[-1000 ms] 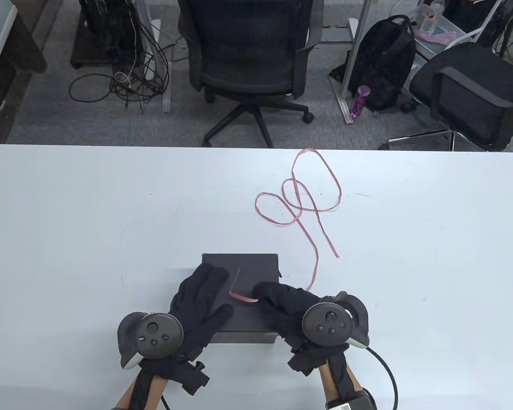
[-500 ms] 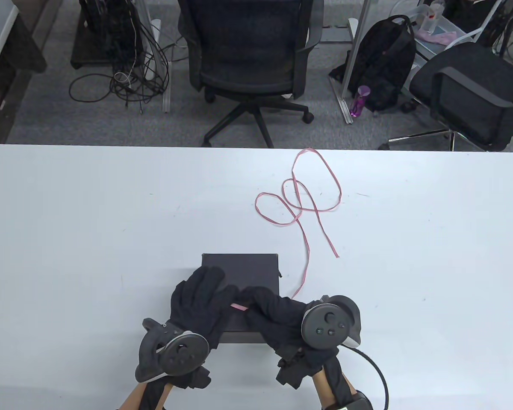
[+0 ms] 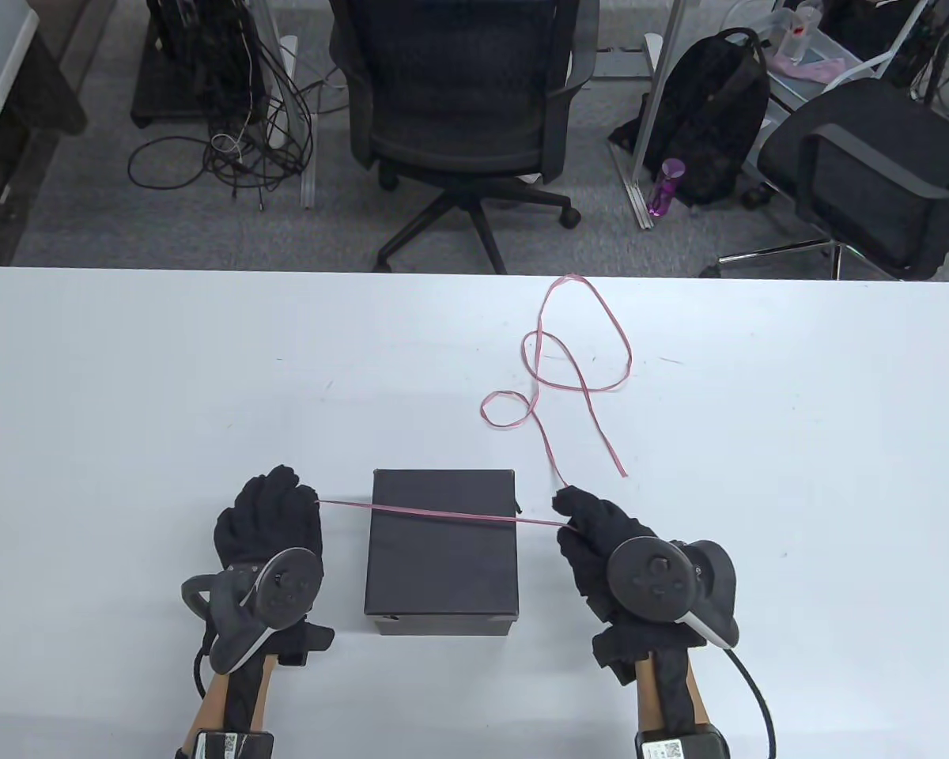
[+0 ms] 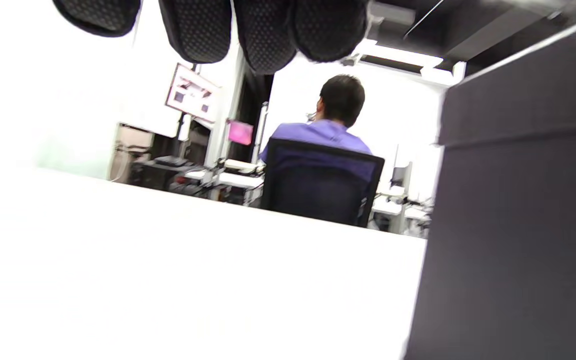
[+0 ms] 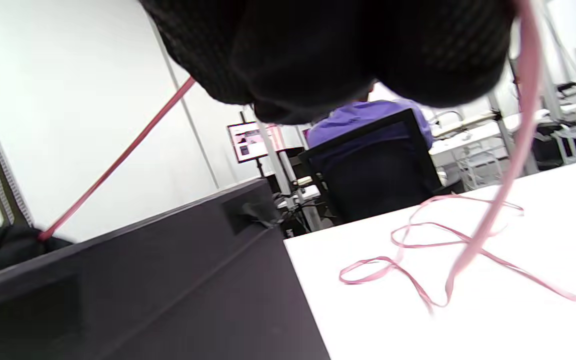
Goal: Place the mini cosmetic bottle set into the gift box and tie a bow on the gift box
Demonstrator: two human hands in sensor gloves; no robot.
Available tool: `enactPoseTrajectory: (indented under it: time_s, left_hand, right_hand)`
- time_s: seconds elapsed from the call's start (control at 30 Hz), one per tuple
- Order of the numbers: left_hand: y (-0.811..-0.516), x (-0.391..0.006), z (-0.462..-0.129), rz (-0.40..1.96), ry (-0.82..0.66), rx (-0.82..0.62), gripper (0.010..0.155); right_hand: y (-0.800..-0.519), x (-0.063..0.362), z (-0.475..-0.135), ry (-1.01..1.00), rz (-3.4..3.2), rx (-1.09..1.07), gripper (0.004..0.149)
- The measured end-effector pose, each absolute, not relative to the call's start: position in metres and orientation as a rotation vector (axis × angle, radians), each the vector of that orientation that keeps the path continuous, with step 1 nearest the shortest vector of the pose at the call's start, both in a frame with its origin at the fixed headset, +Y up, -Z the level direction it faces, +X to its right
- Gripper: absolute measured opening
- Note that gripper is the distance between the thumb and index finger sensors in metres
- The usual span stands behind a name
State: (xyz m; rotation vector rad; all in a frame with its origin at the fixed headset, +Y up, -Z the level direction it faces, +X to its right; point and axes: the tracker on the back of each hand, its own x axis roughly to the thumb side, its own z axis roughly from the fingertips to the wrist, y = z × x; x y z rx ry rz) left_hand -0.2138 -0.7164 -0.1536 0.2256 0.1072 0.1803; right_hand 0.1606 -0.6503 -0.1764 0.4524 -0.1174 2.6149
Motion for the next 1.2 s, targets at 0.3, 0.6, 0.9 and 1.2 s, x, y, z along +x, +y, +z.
enactPoseTrajectory:
  time_s: [0.3,0.6,0.9,1.2]
  left_hand:
    - [-0.769,-0.251,-0.169,-0.02,0.459,-0.243,0.043]
    - [-0.777,-0.264,-0.17,0.035,0.489,-0.392,0.052]
    - [-0.677,-0.216,-0.145,0.473,0.0,0.167,0.068]
    - [-0.661,-0.142,-0.115,0.554,-0.472,0.268,0.074]
  right_hand:
    - [-0.675,0.179,-0.191,-0.016,2.535,0.35,0.039]
    - [-0.681,0.157,-0.191,0.033,2.55,0.46,0.04]
    - [-0.665,0.125,-0.175,-0.104,2.635,0.623,0.04]
    - [-0.652,0.094,-0.154,-0.172,2.597,0.822,0.041]
